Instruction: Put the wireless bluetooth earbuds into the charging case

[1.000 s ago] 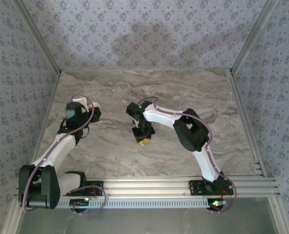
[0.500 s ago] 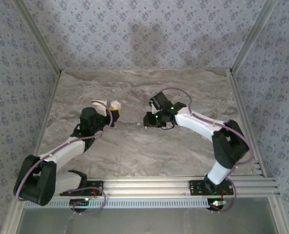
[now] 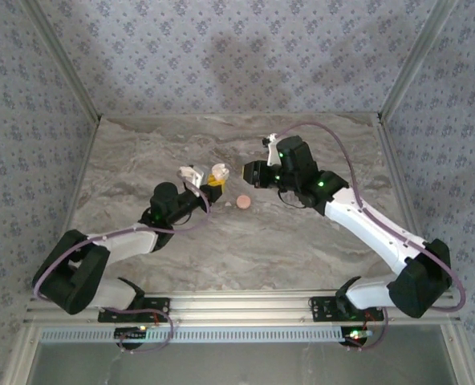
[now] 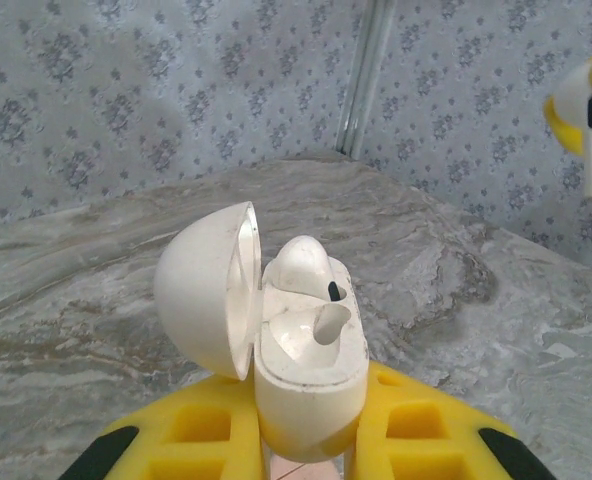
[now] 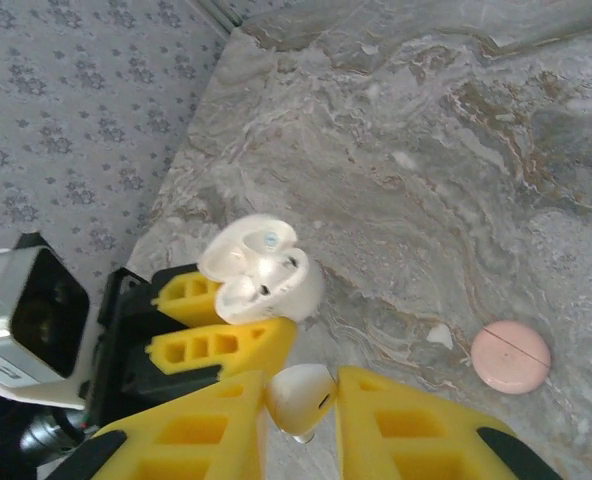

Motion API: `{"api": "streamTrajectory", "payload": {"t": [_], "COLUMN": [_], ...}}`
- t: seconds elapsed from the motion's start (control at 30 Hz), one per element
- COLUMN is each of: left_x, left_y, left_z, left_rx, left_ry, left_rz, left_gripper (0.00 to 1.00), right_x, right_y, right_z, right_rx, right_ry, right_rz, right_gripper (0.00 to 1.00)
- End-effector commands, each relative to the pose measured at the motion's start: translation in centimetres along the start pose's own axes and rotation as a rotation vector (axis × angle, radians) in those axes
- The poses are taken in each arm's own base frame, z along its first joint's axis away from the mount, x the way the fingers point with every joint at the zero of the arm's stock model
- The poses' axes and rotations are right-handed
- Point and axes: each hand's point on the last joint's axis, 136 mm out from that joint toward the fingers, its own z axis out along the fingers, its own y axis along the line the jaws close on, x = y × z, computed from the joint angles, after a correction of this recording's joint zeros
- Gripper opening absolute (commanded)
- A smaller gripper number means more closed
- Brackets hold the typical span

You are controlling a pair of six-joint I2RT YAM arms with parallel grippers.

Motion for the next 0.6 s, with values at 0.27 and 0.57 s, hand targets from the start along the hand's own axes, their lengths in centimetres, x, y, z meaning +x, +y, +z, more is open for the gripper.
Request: {"api": "streamTrajectory", "payload": {"t": [0.27,0.57], "left_x": [-4.7,-5.4], "left_y": [-4.6,-4.9], "left_z": [1.4,1.2], "left_rx": [0.147,0.15], "left_ry": [-0.132,-0.149], "left_rz": [0.169,0.175], "left_gripper": [0.15,0.15], "right_x": [-2.8,-2.3], "right_y": [4.5,3.5], "right_z": [-0.8,0.1], "right_rx": [-0.092,-0.006], "right_ry": [-0.101,-0.094], "right_rz": [-0.132,-0.167], "right_gripper": [0.23,0.23]}}
